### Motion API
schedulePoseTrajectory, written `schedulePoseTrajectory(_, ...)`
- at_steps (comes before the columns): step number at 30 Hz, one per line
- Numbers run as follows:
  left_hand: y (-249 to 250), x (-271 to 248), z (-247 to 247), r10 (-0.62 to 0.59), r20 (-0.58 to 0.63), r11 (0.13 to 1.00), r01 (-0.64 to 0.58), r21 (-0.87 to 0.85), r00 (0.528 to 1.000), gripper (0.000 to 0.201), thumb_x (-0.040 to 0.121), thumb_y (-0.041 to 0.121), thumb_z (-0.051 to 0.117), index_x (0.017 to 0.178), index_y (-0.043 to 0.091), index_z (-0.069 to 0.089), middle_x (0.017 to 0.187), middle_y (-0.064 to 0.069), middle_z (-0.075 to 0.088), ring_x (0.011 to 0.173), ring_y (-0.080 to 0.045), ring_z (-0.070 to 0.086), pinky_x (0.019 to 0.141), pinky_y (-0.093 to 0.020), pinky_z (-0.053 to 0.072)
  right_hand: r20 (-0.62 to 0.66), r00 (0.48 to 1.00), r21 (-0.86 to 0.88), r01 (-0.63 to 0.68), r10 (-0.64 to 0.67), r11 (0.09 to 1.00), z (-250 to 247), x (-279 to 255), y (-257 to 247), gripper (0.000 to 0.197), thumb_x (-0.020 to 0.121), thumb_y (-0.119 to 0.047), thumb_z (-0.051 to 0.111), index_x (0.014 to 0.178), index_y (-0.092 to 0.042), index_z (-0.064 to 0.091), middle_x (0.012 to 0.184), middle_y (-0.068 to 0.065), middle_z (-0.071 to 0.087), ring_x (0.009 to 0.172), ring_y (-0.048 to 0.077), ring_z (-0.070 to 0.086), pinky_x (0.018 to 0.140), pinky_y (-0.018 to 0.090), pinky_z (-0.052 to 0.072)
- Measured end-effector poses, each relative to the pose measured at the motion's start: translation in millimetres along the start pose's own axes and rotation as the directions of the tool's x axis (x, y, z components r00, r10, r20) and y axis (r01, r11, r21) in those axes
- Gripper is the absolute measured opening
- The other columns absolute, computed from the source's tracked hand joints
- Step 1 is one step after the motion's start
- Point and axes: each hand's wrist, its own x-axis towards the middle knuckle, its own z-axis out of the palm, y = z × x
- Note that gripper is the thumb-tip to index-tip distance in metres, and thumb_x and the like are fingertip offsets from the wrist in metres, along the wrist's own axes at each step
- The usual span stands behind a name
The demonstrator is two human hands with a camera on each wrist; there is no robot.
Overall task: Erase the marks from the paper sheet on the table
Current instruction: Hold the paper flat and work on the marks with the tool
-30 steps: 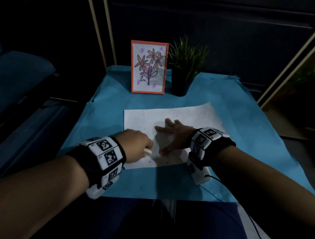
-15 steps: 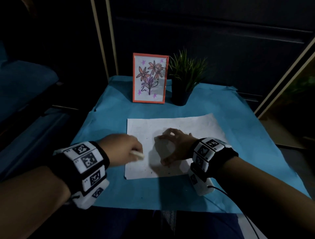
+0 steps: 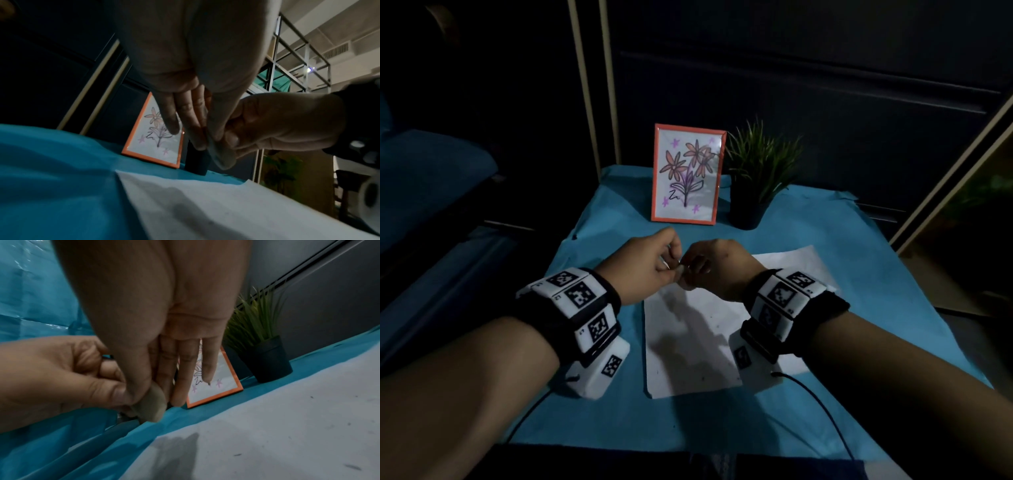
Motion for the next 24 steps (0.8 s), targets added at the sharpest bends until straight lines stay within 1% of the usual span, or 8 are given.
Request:
schedulePoseTrajectory(3, -8, 6, 0, -0.044, 0.001, 0.998, 0.044, 0.045, 0.999, 0.025, 0.085, 0.02, 0.07, 0.088, 0.026, 0.047, 0.09, 0.002, 0.062, 0.078, -0.017, 0.064, 0.073, -0.031, 0.05, -0.017, 0.998, -0.02, -0.064, 0.064, 0.998, 5, 14, 6, 0.013, 0.081, -0.024, 0.07, 0.091, -0.016, 0.068, 0.093, 0.004, 0.071, 0.088, 0.019, 0.063, 0.077, 0.027, 0.049)
schedulePoseTrajectory(5, -17, 7, -2, -0.12, 0.072, 0.97, 0.102, 0.22, 0.99, 0.027, 0.084, 0.028, 0.071, 0.102, 0.024, 0.052, 0.102, 0.005, 0.058, 0.092, -0.016, 0.06, 0.08, -0.028, 0.046, -0.007, 0.995, -0.053, -0.1, 0.1, 0.994, 10, 23, 13, 0.013, 0.084, -0.029, 0.067, 0.084, -0.017, 0.066, 0.093, 0.006, 0.069, 0.087, 0.021, 0.061, 0.076, 0.029, 0.048)
schedulePoseTrajectory(7, -26, 9, -2, -0.192, 0.152, 0.895, 0.109, 0.432, 0.97, 0.045, 0.083, 0.044, 0.069, 0.12, 0.024, 0.054, 0.116, 0.004, 0.053, 0.11, -0.017, 0.052, 0.09, -0.028, 0.042, 0.023, 0.99, -0.081, -0.134, 0.136, 0.988, 15, 31, 21, 0.017, 0.087, -0.031, 0.064, 0.088, -0.014, 0.067, 0.097, 0.008, 0.068, 0.092, 0.024, 0.061, 0.077, 0.026, 0.045)
schedulePoseTrajectory(10, -31, 12, -2, -0.283, 0.238, 0.821, 0.107, 0.56, 0.929, 0.076, 0.075, 0.06, 0.069, 0.14, 0.031, 0.042, 0.133, 0.002, 0.044, 0.128, -0.021, 0.039, 0.103, -0.036, 0.039, 0.073, 0.983, -0.125, -0.157, 0.167, 0.98, 19, 44, 28, 0.023, 0.089, -0.026, 0.063, 0.104, -0.011, 0.069, 0.109, 0.009, 0.066, 0.102, 0.023, 0.06, 0.075, 0.019, 0.038)
schedulePoseTrajectory(13, -33, 16, 4, -0.338, 0.275, 0.757, 0.087, 0.647, 0.9, 0.085, 0.069, 0.064, 0.072, 0.14, 0.031, 0.039, 0.13, 0.002, 0.04, 0.125, -0.022, 0.039, 0.101, -0.038, 0.04, 0.057, 0.986, -0.102, -0.151, 0.157, 0.983, 21, 52, 30, 0.023, 0.087, -0.022, 0.065, 0.106, -0.008, 0.069, 0.108, 0.009, 0.067, 0.102, 0.022, 0.061, 0.072, 0.015, 0.035)
schedulePoseTrajectory(15, -36, 17, 7, -0.351, 0.267, 0.735, 0.087, 0.673, 0.897, 0.085, 0.067, 0.065, 0.073, 0.138, 0.031, 0.041, 0.129, 0.002, 0.039, 0.123, -0.023, 0.039, 0.1, -0.039, 0.039, 0.05, 0.989, -0.113, -0.134, 0.141, 0.984, 23, 56, 25, 0.023, 0.087, -0.023, 0.066, 0.104, -0.008, 0.069, 0.106, 0.009, 0.067, 0.1, 0.023, 0.061, 0.073, 0.019, 0.038)
schedulePoseTrajectory(18, -39, 19, 9, -0.358, 0.266, 0.726, 0.088, 0.682, 0.895, 0.086, 0.065, 0.069, 0.071, 0.137, 0.032, 0.04, 0.129, 0.001, 0.038, 0.123, -0.024, 0.039, 0.103, -0.042, 0.036, 0.101, 0.987, -0.183, -0.102, 0.122, 0.978, 28, 62, 19, 0.023, 0.088, -0.022, 0.063, 0.106, -0.009, 0.069, 0.107, 0.011, 0.067, 0.1, 0.024, 0.06, 0.08, 0.026, 0.044)
schedulePoseTrajectory(24, -41, 20, 11, -0.363, 0.252, 0.711, 0.092, 0.697, 0.897, 0.09, 0.065, 0.071, 0.068, 0.14, 0.034, 0.036, 0.133, 0.002, 0.036, 0.125, -0.024, 0.038, 0.105, -0.042, 0.033, 0.223, 0.969, -0.3, -0.038, 0.109, 0.953, 36, 57, 17, 0.021, 0.088, -0.02, 0.056, 0.102, -0.016, 0.071, 0.106, 0.008, 0.066, 0.101, 0.025, 0.059, 0.074, 0.022, 0.037)
